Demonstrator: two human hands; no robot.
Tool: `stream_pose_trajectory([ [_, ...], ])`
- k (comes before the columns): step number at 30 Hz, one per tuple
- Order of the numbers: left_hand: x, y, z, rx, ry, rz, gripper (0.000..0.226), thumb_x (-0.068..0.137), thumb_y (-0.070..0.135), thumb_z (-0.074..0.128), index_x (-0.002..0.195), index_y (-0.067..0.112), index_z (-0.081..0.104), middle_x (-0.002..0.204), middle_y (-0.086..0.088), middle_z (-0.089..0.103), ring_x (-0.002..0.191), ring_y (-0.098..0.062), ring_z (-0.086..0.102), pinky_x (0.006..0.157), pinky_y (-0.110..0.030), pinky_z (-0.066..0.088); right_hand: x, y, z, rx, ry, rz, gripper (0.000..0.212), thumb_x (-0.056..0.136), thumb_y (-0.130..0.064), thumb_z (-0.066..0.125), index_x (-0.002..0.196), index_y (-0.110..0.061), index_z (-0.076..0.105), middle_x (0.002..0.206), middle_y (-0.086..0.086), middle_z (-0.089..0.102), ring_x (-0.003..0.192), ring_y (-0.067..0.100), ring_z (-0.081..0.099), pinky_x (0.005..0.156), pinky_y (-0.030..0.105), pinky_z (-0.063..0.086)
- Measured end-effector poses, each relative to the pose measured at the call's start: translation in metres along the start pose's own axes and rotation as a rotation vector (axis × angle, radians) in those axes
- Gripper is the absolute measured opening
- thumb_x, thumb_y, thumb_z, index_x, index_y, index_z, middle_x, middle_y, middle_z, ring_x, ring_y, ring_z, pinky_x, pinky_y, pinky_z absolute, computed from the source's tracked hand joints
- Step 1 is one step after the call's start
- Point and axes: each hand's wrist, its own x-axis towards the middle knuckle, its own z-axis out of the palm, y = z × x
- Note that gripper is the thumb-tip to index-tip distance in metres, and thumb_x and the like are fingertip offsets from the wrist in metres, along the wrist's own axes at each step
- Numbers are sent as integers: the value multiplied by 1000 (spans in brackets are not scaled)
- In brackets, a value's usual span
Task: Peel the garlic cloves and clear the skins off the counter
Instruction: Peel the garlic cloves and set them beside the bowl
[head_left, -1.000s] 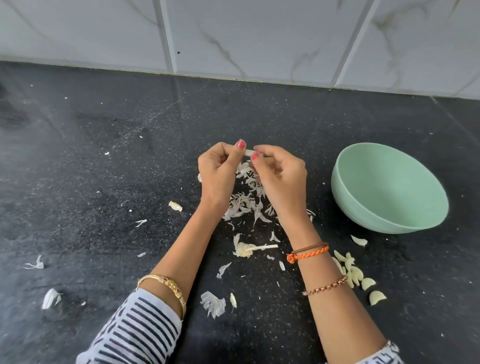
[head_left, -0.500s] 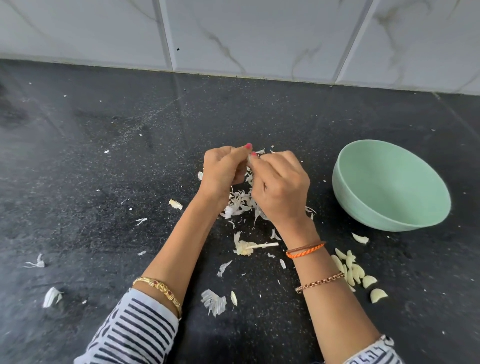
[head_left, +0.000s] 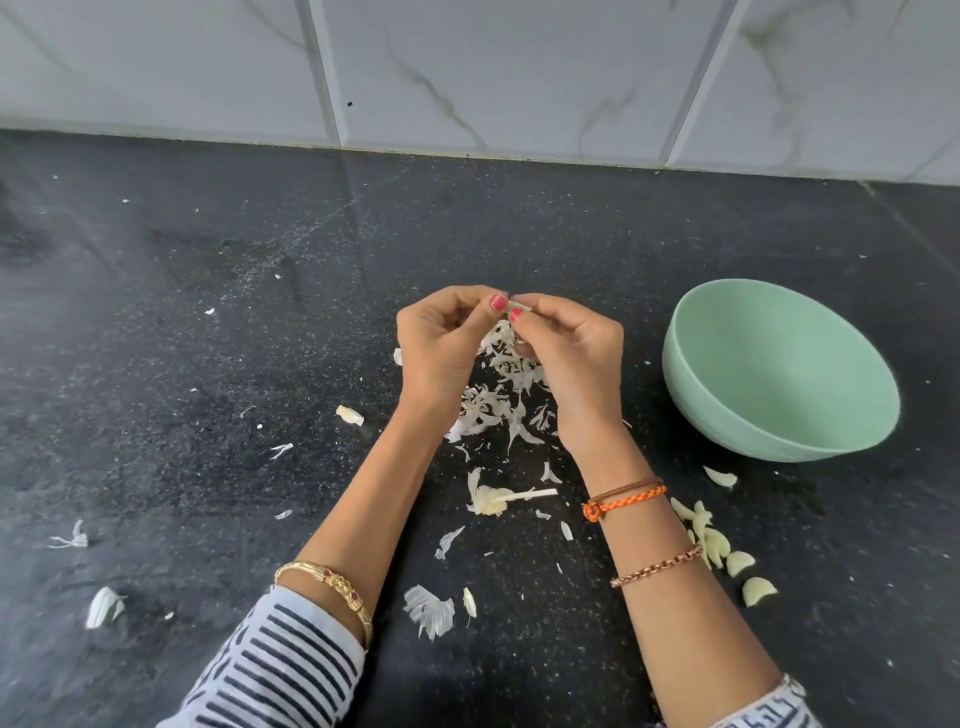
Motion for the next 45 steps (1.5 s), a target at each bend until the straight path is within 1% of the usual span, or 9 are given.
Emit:
stream_pose_trajectory([
  [12, 1, -3, -1, 69, -21, 40, 26, 78, -11, 64, 81, 14, 66, 71, 11, 68, 70, 0, 63, 70, -14, 50, 0, 1, -1, 20, -4, 106, 10, 89, -7, 58, 86, -10, 68, 70, -4, 64, 61, -3, 58, 58, 12, 47],
  [19, 0, 0, -3, 96, 6, 56, 33, 76, -17, 59, 75, 16, 63, 64, 13, 64, 62, 2, 57, 63, -13, 47, -1, 2, 1, -76, -58, 52, 12, 89, -8, 58, 83, -12, 67, 72, 2, 62, 67, 6, 56, 61, 20, 49],
  [22, -3, 3, 0, 100, 8, 59, 30, 72, -13, 61, 77, 16, 62, 65, 11, 61, 60, 2, 53, 60, -12, 44, -1, 0, 1, -84, -112, 97, 19, 92, -9, 52, 79, -11, 65, 68, 0, 57, 60, -1, 52, 57, 15, 47],
  [25, -2, 1, -2, 324, -4, 180, 24, 67, 1, 57, 81, 21, 61, 65, 13, 54, 62, 0, 47, 62, -16, 40, 0, -2, 0, 32, -70, 132, 26, 92, -10, 50, 68, -11, 59, 61, -4, 50, 55, 0, 49, 54, 16, 44],
  [27, 0, -1, -6, 433, 3, 244, 25, 68, 5, 54, 84, 22, 62, 62, 15, 50, 62, -4, 43, 62, -21, 38, 1, -2, -2, 24, -53, 111, 20, 92, -10, 53, 75, -10, 63, 64, -5, 55, 58, 0, 52, 56, 15, 44],
  [30, 1, 0, -5, 381, -27, 178, 22, 71, 10, 51, 83, 24, 63, 61, 13, 46, 57, -3, 39, 58, -18, 35, 0, 1, -2, 12, -76, 117, 11, 89, -5, 56, 88, -7, 67, 75, -1, 63, 67, 0, 58, 58, 13, 47],
  [34, -1, 0, -1, 284, -65, 154, 25, 72, 7, 53, 88, 25, 58, 64, 7, 48, 57, -2, 41, 56, -17, 37, -1, 2, 3, 37, -125, 219, 17, 89, 0, 52, 88, -11, 65, 83, 4, 65, 78, 9, 61, 64, 16, 51],
  [39, 2, -1, -6, 344, -57, 188, 33, 70, 10, 61, 94, 32, 54, 64, 10, 55, 57, -1, 44, 58, -19, 37, 2, -2, 3, 269, -204, 367, 21, 92, 2, 45, 89, -8, 64, 75, 1, 65, 66, 4, 62, 67, 17, 53],
  [45, 1, 1, -3, 290, -56, 199, 29, 71, 4, 54, 90, 25, 56, 61, 8, 49, 54, 0, 40, 56, -14, 34, 3, 3, -1, 172, -24, 348, 12, 88, -5, 59, 82, -11, 68, 67, -1, 61, 59, 6, 52, 59, 17, 46],
])
